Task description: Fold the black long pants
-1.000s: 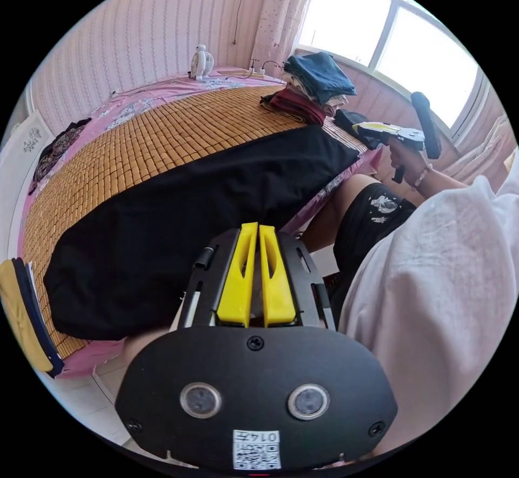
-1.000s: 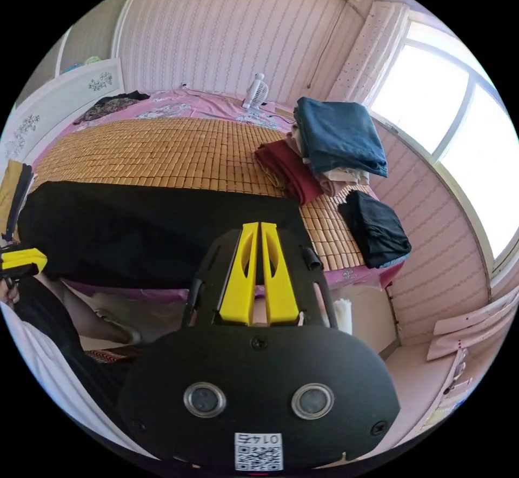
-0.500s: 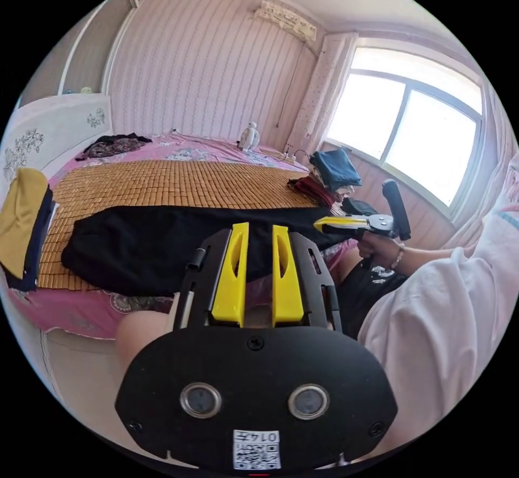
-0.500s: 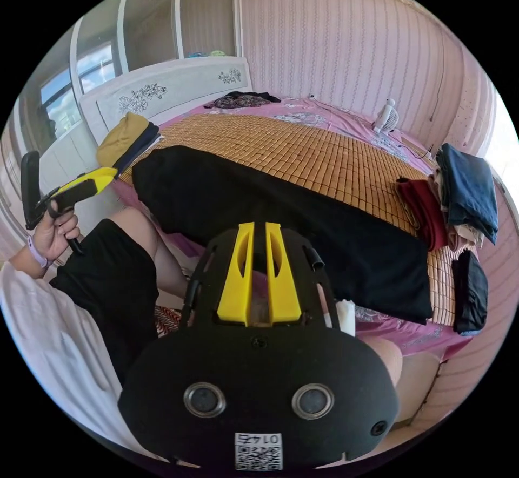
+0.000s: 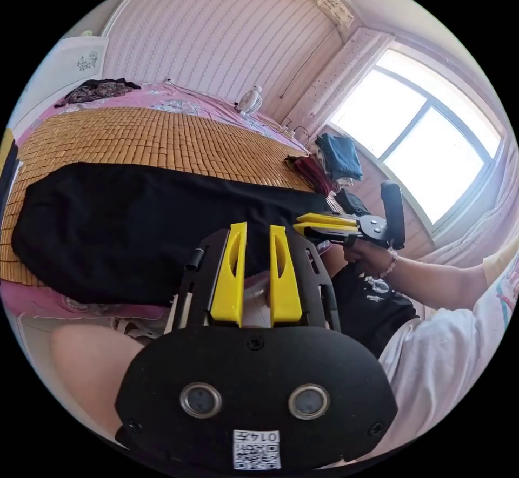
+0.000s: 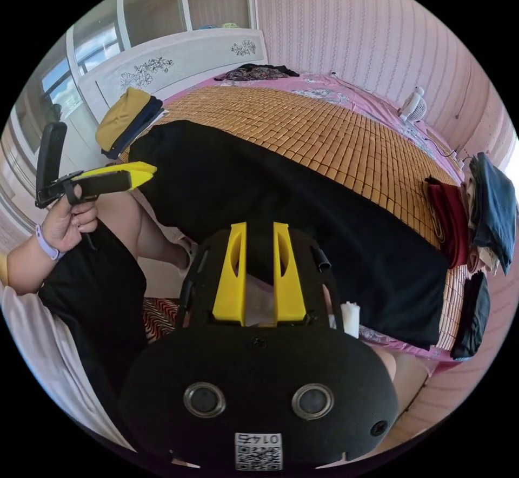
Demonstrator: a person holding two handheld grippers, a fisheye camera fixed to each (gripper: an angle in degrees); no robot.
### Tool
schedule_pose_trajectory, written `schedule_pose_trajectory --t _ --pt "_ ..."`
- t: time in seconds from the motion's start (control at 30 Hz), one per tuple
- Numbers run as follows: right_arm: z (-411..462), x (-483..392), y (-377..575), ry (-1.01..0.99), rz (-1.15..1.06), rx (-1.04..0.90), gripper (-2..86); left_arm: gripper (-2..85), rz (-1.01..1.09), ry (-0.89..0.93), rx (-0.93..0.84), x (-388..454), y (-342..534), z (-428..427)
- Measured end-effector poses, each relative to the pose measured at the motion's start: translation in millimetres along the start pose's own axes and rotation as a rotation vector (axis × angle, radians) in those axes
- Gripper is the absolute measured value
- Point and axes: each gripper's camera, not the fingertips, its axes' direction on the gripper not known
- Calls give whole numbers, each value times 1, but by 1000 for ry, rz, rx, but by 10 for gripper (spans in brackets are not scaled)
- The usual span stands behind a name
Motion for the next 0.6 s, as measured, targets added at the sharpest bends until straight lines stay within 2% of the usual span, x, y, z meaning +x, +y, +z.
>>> schedule_pose_trajectory --t 0.17,0.3,0.47,0.6 --pt "49 12 -82 83 -56 -66 79 76 109 -32 -140 14 -18 74" --pt "87 9 -140 122 -123 -112 74 79 194 -39 -212 21 -31 97" --pt "153 3 -206 173 -234 -245 70 76 319 -31 -298 34 -52 126" --pt "202 21 -230 118 -181 -435 60 74 383 -89 -337 45 -60 146"
